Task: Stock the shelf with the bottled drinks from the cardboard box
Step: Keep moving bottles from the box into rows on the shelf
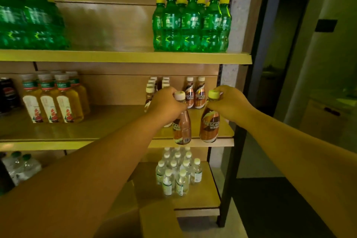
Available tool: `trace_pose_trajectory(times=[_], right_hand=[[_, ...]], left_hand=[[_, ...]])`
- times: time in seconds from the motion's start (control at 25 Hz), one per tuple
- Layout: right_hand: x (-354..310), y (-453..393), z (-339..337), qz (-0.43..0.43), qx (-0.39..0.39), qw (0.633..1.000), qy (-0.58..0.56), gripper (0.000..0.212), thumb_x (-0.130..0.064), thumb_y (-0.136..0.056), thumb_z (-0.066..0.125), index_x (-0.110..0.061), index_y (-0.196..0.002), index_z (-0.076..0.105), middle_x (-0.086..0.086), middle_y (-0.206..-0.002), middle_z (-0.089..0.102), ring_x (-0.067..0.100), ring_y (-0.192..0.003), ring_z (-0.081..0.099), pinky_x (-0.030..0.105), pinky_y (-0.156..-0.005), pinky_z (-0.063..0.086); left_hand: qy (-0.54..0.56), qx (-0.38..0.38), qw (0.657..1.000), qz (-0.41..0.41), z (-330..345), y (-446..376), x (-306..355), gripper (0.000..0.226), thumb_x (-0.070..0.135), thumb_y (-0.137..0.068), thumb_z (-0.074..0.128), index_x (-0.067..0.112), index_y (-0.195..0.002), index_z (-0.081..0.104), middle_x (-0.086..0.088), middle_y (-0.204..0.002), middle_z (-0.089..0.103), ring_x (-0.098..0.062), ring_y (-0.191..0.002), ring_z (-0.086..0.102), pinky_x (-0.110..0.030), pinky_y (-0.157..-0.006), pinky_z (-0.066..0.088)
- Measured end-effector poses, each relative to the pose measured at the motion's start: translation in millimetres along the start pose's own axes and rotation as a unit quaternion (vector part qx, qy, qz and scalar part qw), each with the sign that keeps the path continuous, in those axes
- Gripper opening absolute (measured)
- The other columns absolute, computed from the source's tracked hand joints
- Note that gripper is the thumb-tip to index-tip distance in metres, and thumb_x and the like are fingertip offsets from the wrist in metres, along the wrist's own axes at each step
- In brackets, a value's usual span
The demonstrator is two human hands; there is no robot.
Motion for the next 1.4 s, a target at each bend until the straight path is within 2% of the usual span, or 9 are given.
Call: trace_pose_trajectory(times=[0.24,0.4,0.72,0.84,0.96,1.08,1.2,1.28,1.4], right_hand=[[50.7,-34.4,-13.1,-0.006,0.006,0.999,-0.045,0.027,-0.020,-0.089,0.069,-0.017,-0.115,0.063,0.000,-0.101,0.065,0.015,-0.088,0.061,0.028,-0.077,0.052],[70.1,-58.7,-2.6,0.003,0.003,0.999,-0.037,0.024,-0.018,-0.092,0.064,-0.016,-0.115,0.061,0.000,-0.098,0.063,0.017,-0.087,0.062,0.026,-0.072,0.051],[79.7,-75.0,23.5,0.026,0.001,0.999,-0.029,0.026,-0.023,-0.095,0.061,-0.020,-0.120,0.057,0.003,-0.101,0.066,0.017,-0.086,0.064,0.033,-0.078,0.057],[85.4,-75.0,30.4,0.033,0.007,0.999,-0.033,0.032,-0.030,-0.092,0.065,-0.021,-0.121,0.054,0.000,-0.104,0.064,0.016,-0.090,0.062,0.029,-0.073,0.052],[104.5,-68.2,43.0,0.081,-0.013,0.995,-0.061,0.036,-0.037,-0.086,0.072,-0.019,-0.113,0.057,-0.003,-0.098,0.065,0.015,-0.090,0.063,0.030,-0.076,0.054],[119.1,-53.4,57.6,0.106,-0.043,0.992,-0.047,0.023,-0.030,-0.089,0.067,-0.016,-0.106,0.062,-0.001,-0.092,0.068,0.018,-0.088,0.067,0.023,-0.066,0.053],[132.9,-35.4,67.0,0.141,-0.046,0.988,-0.051,0.020,-0.018,-0.091,0.066,-0.018,-0.103,0.050,-0.003,-0.096,0.059,0.014,-0.081,0.059,0.014,-0.056,0.042],[140.4,-30.8,75.8,0.151,-0.041,0.986,-0.048,0.024,-0.016,-0.090,0.067,-0.019,-0.105,0.049,-0.001,-0.098,0.058,0.016,-0.083,0.056,0.020,-0.064,0.045],[151.4,-33.0,85.6,0.156,-0.016,0.986,-0.049,0.038,-0.020,-0.089,0.068,-0.014,-0.123,0.052,0.001,-0.108,0.061,0.020,-0.095,0.060,0.026,-0.076,0.048]], left_hand=[[0.023,0.038,0.999,-0.027,52.0,-30.0,12.3,0.036,0.026,-0.080,0.076,0.019,-0.113,0.065,-0.002,-0.104,0.068,-0.021,-0.093,0.064,-0.034,-0.076,0.054],[0.041,0.043,0.997,-0.040,82.0,-50.5,4.7,0.035,0.021,-0.080,0.077,0.025,-0.112,0.066,-0.001,-0.107,0.069,-0.023,-0.096,0.065,-0.041,-0.081,0.057],[0.030,0.064,0.994,-0.085,97.0,-73.4,-10.2,0.036,0.027,-0.079,0.079,0.022,-0.111,0.064,-0.002,-0.103,0.070,-0.024,-0.094,0.067,-0.035,-0.073,0.056],[0.042,0.062,0.994,-0.077,100.6,-68.5,-11.4,0.037,0.028,-0.080,0.078,0.017,-0.110,0.061,0.000,-0.100,0.068,-0.023,-0.093,0.065,-0.030,-0.065,0.048],[0.066,0.045,0.993,-0.086,107.9,-55.9,-18.9,0.046,0.031,-0.081,0.078,0.015,-0.119,0.057,-0.002,-0.109,0.066,-0.023,-0.099,0.063,-0.028,-0.069,0.044],[0.075,0.026,0.992,-0.103,118.2,-35.1,-42.4,0.054,0.032,-0.078,0.080,0.017,-0.123,0.056,0.001,-0.114,0.064,-0.023,-0.107,0.062,-0.031,-0.079,0.048],[0.075,-0.006,0.990,-0.123,135.8,-15.2,-64.1,0.050,0.034,-0.075,0.080,0.023,-0.118,0.056,0.001,-0.112,0.065,-0.022,-0.105,0.063,-0.036,-0.083,0.053],[0.065,-0.005,0.991,-0.118,143.8,-11.2,-68.9,0.044,0.032,-0.077,0.079,0.023,-0.114,0.057,0.001,-0.107,0.068,-0.021,-0.098,0.066,-0.031,-0.076,0.052],[0.044,0.019,0.993,-0.111,145.9,-13.3,-69.1,0.041,0.023,-0.081,0.076,0.018,-0.118,0.059,-0.001,-0.106,0.070,-0.021,-0.094,0.067,-0.021,-0.061,0.043]])
Point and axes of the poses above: each hand's wrist, its own y-axis away from the middle knuckle, its own z-axis out of the palm, x = y × z, the point moved 9 cm from there along -y, towards the middle knuckle
